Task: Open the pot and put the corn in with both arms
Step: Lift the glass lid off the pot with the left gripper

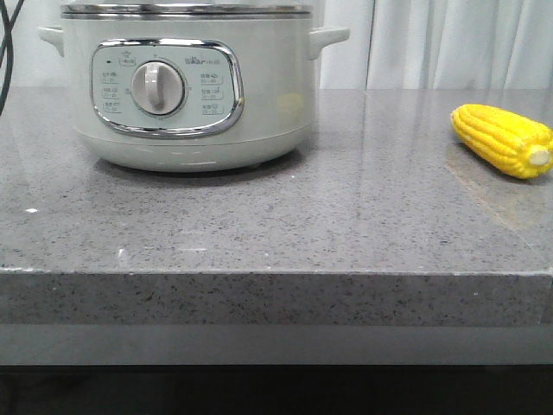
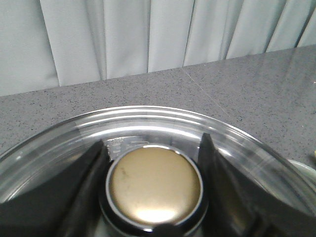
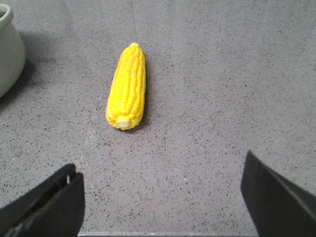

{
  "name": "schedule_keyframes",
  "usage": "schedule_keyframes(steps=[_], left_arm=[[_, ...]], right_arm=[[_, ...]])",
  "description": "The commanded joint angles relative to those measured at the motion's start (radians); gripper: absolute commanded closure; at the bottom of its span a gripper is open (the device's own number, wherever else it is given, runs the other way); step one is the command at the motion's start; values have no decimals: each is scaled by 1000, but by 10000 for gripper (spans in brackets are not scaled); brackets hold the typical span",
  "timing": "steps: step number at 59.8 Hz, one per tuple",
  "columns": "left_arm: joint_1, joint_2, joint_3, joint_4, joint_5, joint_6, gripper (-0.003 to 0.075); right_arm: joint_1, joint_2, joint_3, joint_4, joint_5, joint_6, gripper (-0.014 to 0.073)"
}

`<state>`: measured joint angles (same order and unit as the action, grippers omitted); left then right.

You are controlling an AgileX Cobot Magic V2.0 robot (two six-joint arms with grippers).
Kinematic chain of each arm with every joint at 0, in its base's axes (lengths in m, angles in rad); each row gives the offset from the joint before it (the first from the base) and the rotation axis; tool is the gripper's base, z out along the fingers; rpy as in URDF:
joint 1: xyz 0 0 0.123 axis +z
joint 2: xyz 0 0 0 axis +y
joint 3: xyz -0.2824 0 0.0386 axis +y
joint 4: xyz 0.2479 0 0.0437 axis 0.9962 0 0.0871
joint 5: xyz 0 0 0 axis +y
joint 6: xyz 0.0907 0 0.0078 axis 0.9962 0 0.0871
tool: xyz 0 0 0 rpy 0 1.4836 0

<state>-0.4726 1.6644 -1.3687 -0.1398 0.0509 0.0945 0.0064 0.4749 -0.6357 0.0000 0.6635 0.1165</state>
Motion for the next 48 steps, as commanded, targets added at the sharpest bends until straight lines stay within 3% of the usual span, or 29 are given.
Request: schedule_keyframes(steps=[1, 20, 48], left_arm=[[-6, -92, -68, -3, -103, -4, 500], [-6, -234, -126, -3, -13, -4, 501], [-6, -519, -84, 87, 312, -4, 501]], right_arm=[[-5, 13, -33, -15, -72, -4, -57], [-5, 13, -33, -15, -72, -4, -57], [-5, 13, -33, -15, -72, -4, -57]])
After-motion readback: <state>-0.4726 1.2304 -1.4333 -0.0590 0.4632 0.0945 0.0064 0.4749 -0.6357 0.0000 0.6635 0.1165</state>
